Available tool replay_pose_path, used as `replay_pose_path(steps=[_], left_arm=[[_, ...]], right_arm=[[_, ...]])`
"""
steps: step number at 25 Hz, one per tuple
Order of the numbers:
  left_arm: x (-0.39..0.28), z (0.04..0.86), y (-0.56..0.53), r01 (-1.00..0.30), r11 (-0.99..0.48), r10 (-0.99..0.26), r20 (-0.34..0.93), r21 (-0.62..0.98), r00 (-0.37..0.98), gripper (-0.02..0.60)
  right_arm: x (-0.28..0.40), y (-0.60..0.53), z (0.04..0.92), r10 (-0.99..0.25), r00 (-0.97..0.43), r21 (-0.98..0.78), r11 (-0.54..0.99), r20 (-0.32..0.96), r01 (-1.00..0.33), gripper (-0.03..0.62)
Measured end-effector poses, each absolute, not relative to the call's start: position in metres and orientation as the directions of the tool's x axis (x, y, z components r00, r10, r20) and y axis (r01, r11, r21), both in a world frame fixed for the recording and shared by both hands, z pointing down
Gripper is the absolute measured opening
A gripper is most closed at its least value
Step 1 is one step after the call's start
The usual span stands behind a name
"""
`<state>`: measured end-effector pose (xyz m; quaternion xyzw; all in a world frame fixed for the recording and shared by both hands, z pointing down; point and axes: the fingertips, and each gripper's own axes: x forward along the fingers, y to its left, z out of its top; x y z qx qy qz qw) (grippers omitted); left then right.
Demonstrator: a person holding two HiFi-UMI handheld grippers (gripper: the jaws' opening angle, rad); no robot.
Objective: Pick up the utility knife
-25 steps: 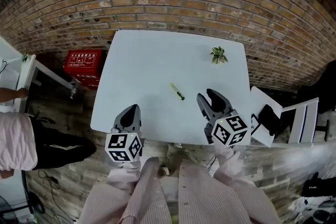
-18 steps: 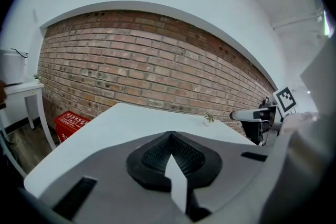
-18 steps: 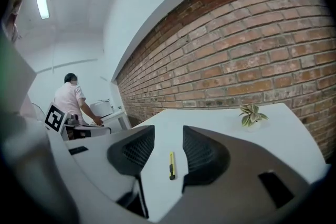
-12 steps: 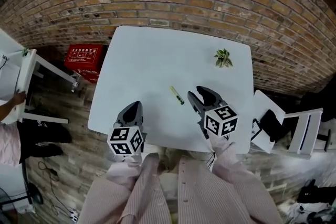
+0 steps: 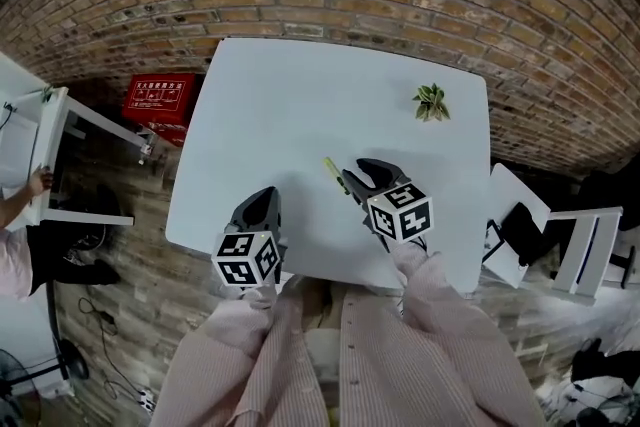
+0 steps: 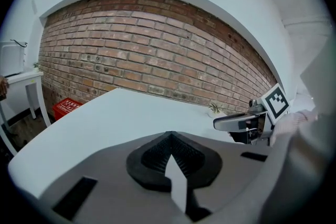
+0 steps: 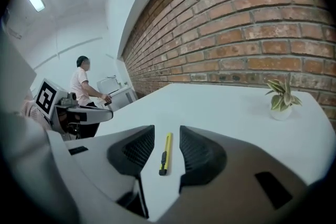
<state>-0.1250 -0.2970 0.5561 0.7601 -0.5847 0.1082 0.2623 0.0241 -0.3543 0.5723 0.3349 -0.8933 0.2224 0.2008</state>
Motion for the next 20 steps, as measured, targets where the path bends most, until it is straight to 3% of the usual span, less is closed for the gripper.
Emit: replay_pose_path(steps=[20], left_arm=[[-0.125, 0.585, -0.306, -0.925, -0.191, -0.782, 0.519, 0.327, 0.345, -0.008]], right_arm=[[-0.012, -0.350, 0.633, -0.377, -0.586, -0.166, 0.725, 0.717, -0.669, 0.149]])
